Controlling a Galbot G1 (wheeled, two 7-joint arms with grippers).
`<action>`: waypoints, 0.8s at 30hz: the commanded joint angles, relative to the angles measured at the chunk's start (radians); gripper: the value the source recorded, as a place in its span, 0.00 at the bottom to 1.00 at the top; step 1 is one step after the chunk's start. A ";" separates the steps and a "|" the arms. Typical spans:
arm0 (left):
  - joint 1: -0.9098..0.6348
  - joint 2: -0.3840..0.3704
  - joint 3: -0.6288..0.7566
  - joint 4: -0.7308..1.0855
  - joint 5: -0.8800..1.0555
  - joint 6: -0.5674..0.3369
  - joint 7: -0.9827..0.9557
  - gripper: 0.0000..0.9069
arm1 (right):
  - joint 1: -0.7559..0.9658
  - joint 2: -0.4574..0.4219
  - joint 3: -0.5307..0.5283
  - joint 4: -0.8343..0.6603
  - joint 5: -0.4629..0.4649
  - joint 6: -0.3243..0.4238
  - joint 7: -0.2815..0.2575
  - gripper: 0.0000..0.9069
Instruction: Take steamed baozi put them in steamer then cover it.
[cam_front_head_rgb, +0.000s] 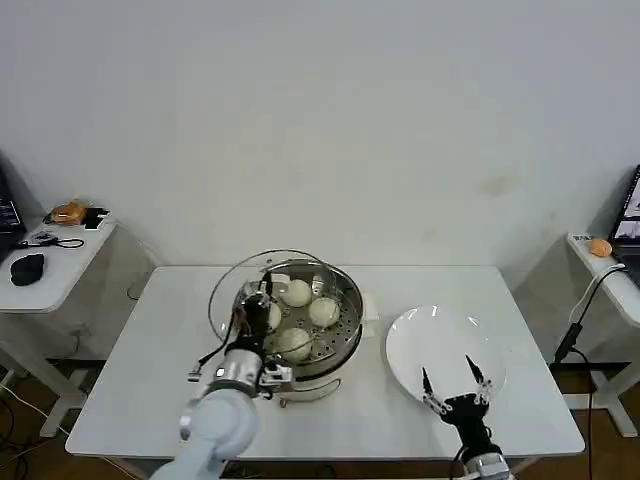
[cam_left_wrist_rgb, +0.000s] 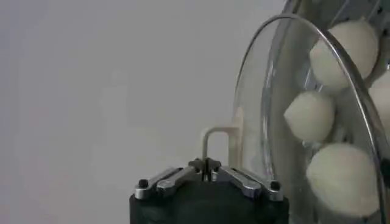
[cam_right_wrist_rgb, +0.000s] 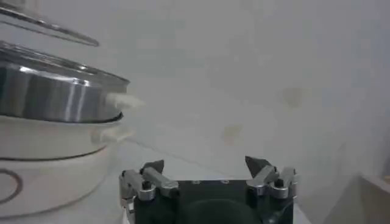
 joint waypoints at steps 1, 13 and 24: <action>-0.042 -0.054 0.053 0.075 0.046 0.000 0.006 0.00 | 0.002 0.002 0.000 -0.010 -0.005 0.001 0.000 1.00; -0.052 -0.066 0.064 0.124 0.067 -0.015 0.002 0.00 | 0.002 0.002 -0.003 -0.018 -0.006 0.006 0.000 1.00; -0.044 -0.073 0.067 0.129 0.083 -0.017 0.003 0.00 | 0.007 0.002 -0.005 -0.024 -0.006 0.007 0.000 1.00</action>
